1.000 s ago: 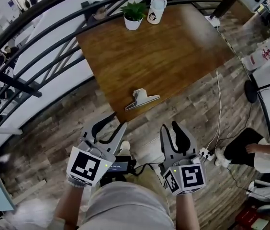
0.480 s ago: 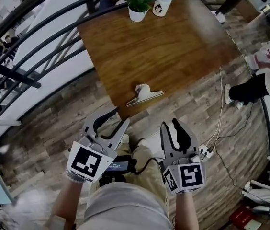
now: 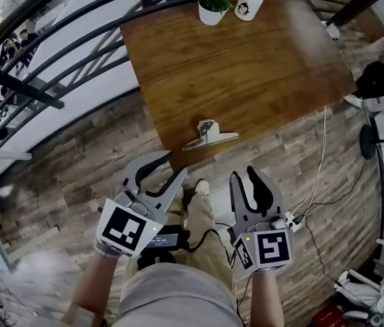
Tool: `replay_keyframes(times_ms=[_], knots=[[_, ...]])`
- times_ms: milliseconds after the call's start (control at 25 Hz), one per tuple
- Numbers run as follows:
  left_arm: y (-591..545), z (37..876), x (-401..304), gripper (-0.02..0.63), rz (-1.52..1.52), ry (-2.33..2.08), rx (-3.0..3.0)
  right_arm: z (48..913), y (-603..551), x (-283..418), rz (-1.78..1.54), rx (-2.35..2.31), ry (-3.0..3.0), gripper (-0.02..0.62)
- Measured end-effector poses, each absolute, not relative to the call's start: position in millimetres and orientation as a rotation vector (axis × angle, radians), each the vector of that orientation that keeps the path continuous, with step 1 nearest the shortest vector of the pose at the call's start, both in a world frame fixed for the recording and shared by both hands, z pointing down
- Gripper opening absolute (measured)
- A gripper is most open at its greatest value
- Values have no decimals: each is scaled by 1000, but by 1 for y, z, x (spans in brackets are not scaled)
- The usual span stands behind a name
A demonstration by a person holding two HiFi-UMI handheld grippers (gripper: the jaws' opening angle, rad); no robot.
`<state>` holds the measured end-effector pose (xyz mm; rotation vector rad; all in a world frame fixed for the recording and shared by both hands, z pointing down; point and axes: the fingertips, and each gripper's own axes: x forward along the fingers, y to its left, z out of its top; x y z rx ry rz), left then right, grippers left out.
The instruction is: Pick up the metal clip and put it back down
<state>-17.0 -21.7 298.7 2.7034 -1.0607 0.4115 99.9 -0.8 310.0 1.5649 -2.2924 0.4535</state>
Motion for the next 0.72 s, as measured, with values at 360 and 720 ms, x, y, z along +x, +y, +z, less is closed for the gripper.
replay_keyframes(times_ms=[360,720], knots=[[-44,323,-15,123,423,-1158,2622,345,-27,110,477,1434,-2309,137],[-59,350,-15,123,439,-1215,2543,381,-55,109,476,1284,-2323,167]])
